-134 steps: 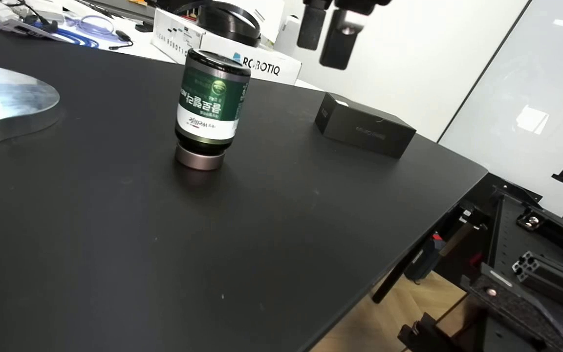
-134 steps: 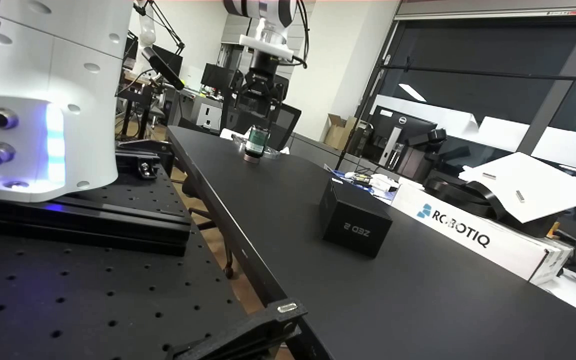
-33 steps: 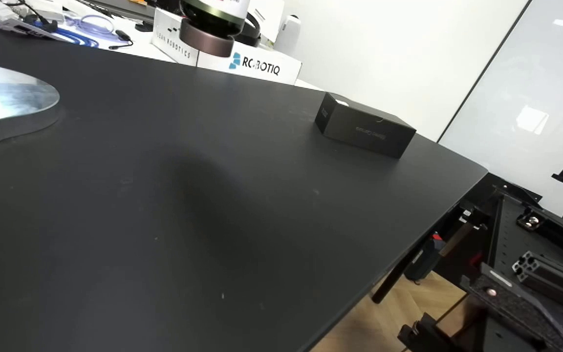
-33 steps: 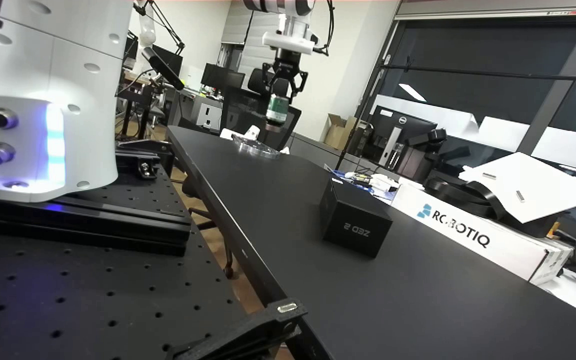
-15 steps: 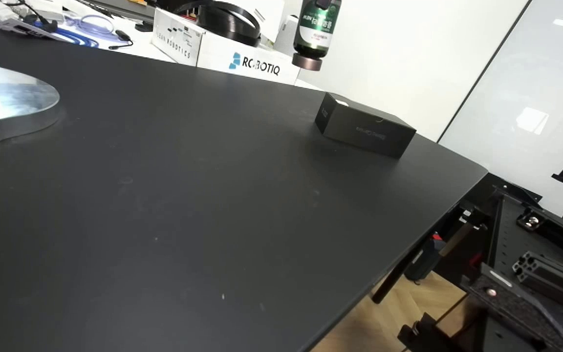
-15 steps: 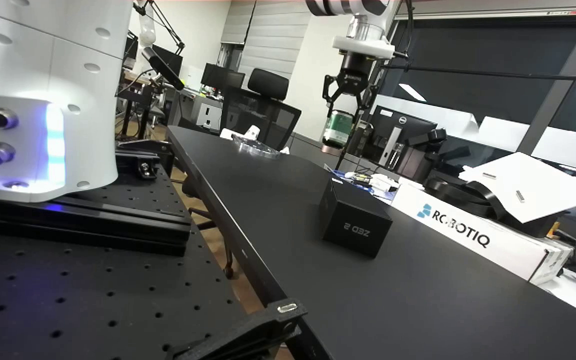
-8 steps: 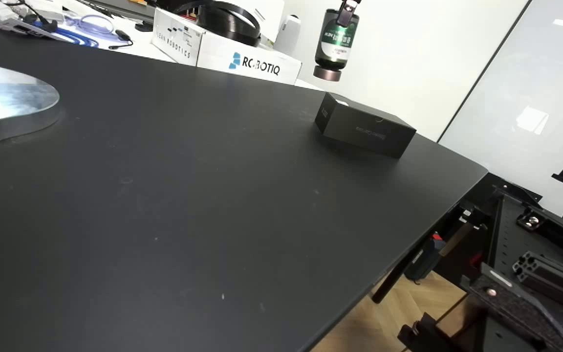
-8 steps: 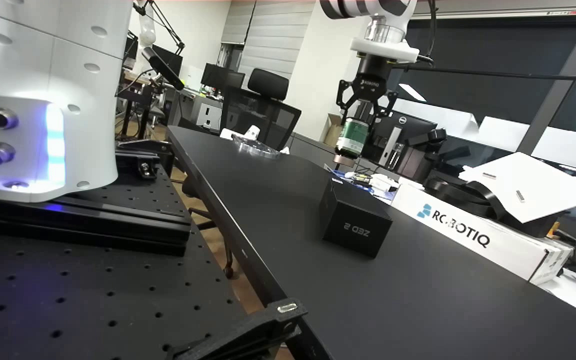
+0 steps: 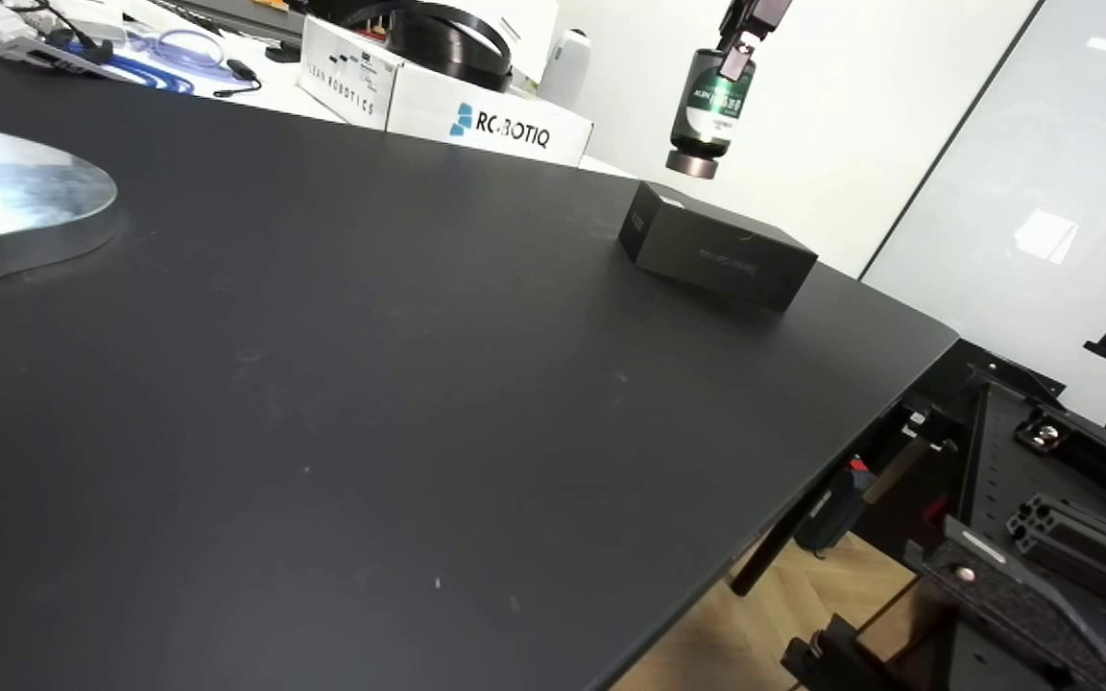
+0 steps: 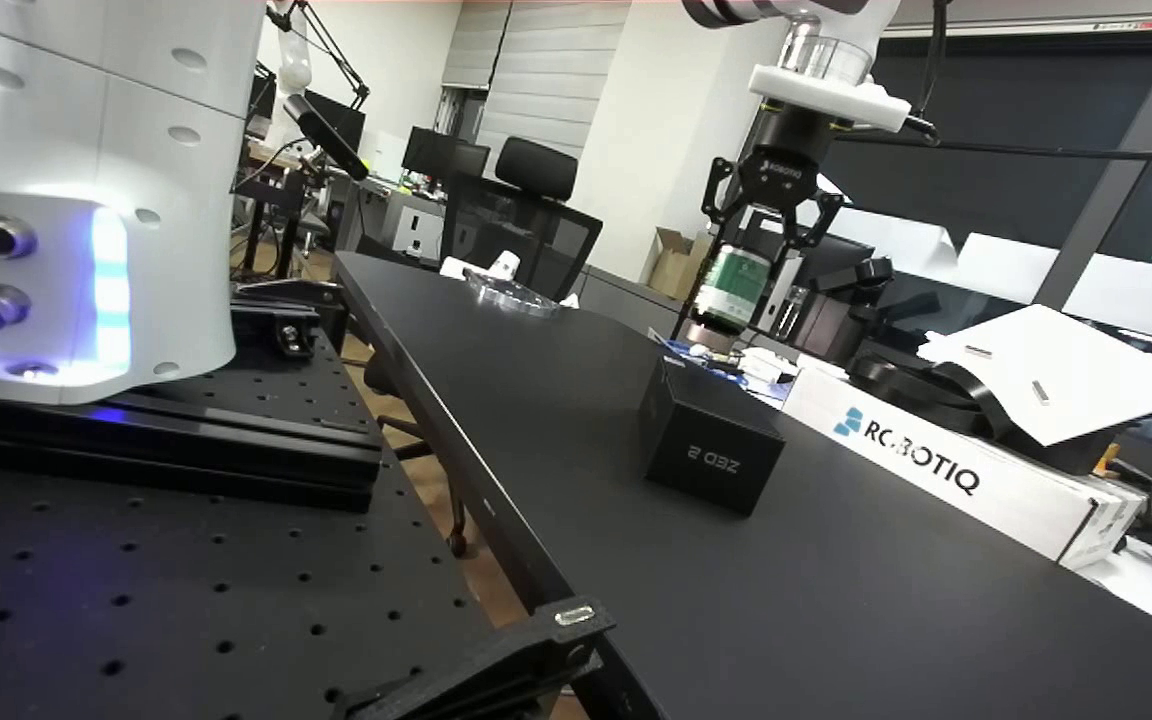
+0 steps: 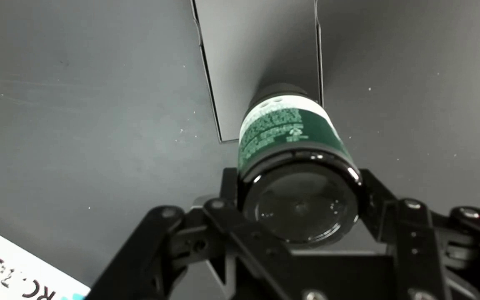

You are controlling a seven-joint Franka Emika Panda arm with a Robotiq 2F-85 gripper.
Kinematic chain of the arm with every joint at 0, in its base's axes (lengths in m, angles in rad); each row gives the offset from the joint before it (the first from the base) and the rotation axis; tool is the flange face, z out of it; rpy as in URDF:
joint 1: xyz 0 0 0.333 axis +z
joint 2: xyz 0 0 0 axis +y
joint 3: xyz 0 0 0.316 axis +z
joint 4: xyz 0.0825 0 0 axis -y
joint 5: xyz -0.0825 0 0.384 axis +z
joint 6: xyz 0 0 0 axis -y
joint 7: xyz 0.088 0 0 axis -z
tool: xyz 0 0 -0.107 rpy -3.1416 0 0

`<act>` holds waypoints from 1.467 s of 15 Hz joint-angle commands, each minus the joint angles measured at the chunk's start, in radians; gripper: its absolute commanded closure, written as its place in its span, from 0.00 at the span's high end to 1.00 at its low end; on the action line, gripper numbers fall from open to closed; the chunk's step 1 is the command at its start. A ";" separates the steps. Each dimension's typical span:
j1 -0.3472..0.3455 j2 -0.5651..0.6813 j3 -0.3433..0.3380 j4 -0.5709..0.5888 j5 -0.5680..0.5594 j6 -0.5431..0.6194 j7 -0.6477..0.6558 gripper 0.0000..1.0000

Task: Take the bottle from the table and position it on the black box, then remove it from there and place it on the right side of the box, and finally, remove it from there and place it on the left side of the box

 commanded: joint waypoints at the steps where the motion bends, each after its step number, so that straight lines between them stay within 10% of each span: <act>1: -0.019 -0.045 -0.036 -0.050 0.048 0.022 -0.105 0.45; 13: -0.029 -0.048 -0.074 -0.125 0.142 0.110 -0.310 0.45; 14: -0.029 -0.050 -0.075 -0.127 0.135 0.108 -0.308 0.89; 22: -0.025 -0.110 -0.084 -0.113 0.111 0.048 -0.310 1.00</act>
